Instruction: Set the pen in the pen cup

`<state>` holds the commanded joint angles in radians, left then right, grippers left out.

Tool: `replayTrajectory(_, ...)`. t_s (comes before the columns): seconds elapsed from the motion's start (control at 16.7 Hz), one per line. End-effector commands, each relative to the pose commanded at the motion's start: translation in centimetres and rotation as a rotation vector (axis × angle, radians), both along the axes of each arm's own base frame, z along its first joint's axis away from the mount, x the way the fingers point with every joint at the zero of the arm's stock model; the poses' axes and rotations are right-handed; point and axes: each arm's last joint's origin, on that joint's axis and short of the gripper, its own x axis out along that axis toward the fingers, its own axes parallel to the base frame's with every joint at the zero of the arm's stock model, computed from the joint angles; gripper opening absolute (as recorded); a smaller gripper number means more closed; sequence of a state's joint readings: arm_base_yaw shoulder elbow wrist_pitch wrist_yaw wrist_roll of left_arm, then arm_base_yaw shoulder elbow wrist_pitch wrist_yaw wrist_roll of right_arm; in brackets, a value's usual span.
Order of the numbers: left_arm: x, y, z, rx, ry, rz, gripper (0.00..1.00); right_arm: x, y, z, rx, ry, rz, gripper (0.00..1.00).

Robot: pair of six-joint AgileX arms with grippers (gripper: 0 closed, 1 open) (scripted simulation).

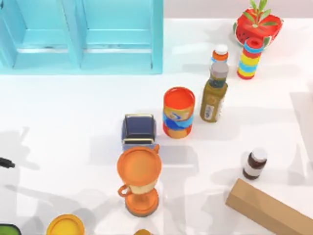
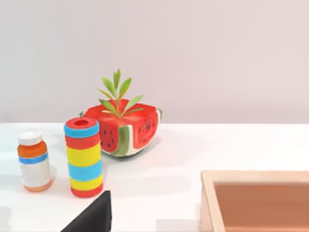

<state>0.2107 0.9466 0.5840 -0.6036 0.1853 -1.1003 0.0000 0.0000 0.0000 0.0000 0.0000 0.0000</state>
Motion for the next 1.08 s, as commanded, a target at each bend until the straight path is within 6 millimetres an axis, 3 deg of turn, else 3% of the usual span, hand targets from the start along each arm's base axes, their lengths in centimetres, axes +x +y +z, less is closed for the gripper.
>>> replayTrajectory(0.24, 3.2, -2.0, -1.5, 0.271, 0.074, -0.091, 0.0, 0.0, 0.0, 0.0, 0.0, 0.0, 0.0, 1.0)
replayTrajectory(0.48, 7.0, -6.4, -2.1, 0.617, 0.036, -0.213, 0.0, 0.0, 0.0, 0.0, 0.0, 0.0, 0.0, 1.0)
replayTrajectory(0.78, 10.0, -15.7, -2.0, 1.024, -0.149, -0.291, 0.0, 0.0, 0.0, 0.0, 0.0, 0.0, 0.0, 1.0)
replayTrajectory(1.08, 8.4, -26.3, -1.7, 1.275, -0.358, -0.239, 0.0, 0.0, 0.0, 0.0, 0.0, 0.0, 0.0, 1.0)
